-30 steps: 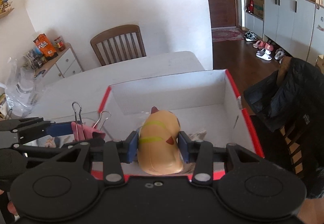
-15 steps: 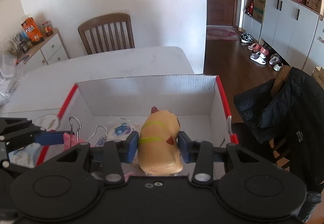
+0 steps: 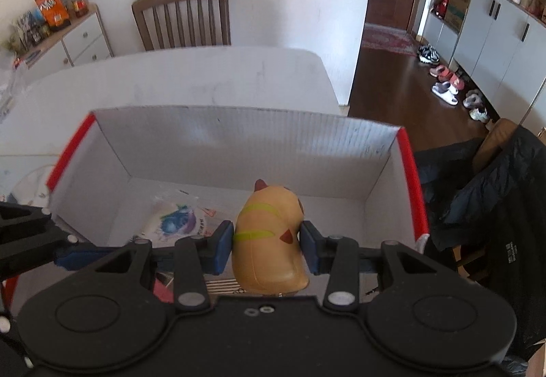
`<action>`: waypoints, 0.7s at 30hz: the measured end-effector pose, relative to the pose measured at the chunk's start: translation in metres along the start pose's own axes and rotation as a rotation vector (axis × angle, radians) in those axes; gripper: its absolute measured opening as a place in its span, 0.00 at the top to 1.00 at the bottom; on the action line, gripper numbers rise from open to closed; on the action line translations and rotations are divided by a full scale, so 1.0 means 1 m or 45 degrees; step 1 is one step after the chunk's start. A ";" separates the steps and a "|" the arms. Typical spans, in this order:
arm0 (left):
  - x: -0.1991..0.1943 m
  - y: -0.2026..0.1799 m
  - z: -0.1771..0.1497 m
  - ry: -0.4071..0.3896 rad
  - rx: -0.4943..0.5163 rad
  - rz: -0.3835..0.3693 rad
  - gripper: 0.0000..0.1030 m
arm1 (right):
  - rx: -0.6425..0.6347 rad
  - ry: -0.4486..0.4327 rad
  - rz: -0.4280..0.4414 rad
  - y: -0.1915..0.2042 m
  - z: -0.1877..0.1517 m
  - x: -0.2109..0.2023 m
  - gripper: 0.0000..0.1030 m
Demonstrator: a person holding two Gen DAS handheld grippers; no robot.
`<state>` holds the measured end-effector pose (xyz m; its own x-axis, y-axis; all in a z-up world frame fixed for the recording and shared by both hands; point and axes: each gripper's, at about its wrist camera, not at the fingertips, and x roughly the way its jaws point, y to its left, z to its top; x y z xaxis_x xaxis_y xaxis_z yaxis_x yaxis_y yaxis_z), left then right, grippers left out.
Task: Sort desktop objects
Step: 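Lower both items into the box and open both tools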
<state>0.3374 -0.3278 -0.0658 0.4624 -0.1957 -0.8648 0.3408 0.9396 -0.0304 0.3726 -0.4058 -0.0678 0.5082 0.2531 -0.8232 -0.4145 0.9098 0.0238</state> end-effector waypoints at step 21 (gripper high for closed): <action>-0.005 0.009 -0.009 0.030 -0.048 -0.084 0.45 | 0.069 0.103 0.039 -0.012 -0.003 0.014 0.48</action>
<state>0.3307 -0.3160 -0.0664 0.4205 -0.2514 -0.8718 0.3389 0.9348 -0.1061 0.3825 -0.4139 -0.0812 0.4326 0.2555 -0.8646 -0.3863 0.9191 0.0783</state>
